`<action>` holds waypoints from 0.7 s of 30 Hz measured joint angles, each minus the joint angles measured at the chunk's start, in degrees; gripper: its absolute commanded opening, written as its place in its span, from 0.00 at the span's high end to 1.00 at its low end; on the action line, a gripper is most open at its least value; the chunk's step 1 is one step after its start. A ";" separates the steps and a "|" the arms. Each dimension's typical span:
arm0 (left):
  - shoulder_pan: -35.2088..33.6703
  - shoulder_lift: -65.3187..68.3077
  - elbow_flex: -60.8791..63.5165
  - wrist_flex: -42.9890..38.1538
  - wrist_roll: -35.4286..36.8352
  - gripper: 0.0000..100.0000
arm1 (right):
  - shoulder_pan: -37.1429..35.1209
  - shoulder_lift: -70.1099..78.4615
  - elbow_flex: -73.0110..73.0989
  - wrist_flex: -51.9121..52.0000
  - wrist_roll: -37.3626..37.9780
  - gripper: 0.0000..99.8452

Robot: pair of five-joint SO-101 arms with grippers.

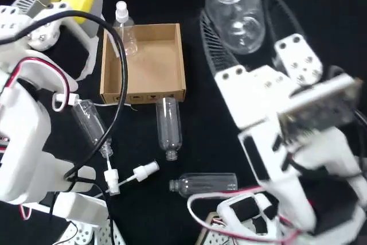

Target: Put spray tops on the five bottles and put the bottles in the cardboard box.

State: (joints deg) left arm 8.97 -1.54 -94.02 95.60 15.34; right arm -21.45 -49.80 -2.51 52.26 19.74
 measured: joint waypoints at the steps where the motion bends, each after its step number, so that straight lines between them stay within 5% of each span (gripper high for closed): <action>1: 0.00 0.00 0.00 -0.18 0.44 0.97 | 0.00 0.00 1.93 -1.49 0.00 0.90; 21: -4.84 -10.46 -0.53 1.23 2.29 0.97 | -10.11 0.97 15.21 -11.16 1.14 0.90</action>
State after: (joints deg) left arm 4.13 -12.00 -94.55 96.84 17.63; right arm -31.56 -48.84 12.70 41.10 20.88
